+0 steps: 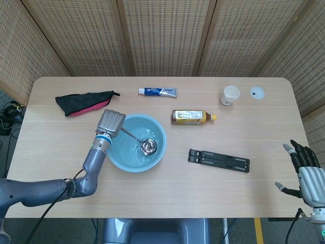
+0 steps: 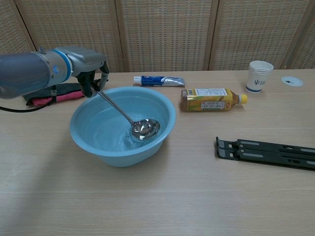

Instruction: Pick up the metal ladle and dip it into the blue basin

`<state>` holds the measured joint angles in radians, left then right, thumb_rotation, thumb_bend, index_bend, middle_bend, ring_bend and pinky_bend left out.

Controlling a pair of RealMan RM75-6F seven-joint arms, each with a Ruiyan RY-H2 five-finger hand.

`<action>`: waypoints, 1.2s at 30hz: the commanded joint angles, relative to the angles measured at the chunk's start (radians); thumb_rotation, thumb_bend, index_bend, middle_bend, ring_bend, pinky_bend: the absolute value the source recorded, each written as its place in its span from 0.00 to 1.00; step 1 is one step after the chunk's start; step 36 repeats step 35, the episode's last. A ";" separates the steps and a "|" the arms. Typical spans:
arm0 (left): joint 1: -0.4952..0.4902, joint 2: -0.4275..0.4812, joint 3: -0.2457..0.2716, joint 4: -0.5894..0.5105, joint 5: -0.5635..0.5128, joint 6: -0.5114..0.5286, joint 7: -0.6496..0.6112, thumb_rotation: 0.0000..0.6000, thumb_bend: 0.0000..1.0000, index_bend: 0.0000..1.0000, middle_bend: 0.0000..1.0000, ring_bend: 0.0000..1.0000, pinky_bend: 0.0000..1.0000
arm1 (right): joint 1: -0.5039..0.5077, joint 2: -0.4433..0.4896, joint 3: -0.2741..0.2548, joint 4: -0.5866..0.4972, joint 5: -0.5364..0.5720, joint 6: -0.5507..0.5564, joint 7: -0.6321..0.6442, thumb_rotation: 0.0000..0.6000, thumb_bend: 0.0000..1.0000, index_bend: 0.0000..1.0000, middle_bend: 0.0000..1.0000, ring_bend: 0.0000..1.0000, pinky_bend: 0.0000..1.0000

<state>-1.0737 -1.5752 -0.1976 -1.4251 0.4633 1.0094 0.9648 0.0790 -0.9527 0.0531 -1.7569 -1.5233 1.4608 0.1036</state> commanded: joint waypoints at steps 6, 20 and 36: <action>-0.026 0.130 -0.033 -0.173 -0.085 0.052 0.059 1.00 0.80 0.92 0.98 0.96 1.00 | 0.000 -0.004 -0.001 -0.008 -0.001 0.000 -0.018 1.00 0.00 0.00 0.00 0.00 0.00; -0.110 0.339 -0.088 -0.415 -0.279 0.161 0.176 1.00 0.80 0.92 0.98 0.96 1.00 | 0.005 -0.003 0.005 -0.009 0.017 -0.013 -0.013 1.00 0.00 0.00 0.00 0.00 0.00; -0.191 0.407 -0.094 -0.487 -0.418 0.207 0.237 1.00 0.80 0.92 0.98 0.95 1.00 | 0.004 0.003 0.006 -0.009 0.015 -0.009 0.002 1.00 0.00 0.00 0.00 0.00 0.00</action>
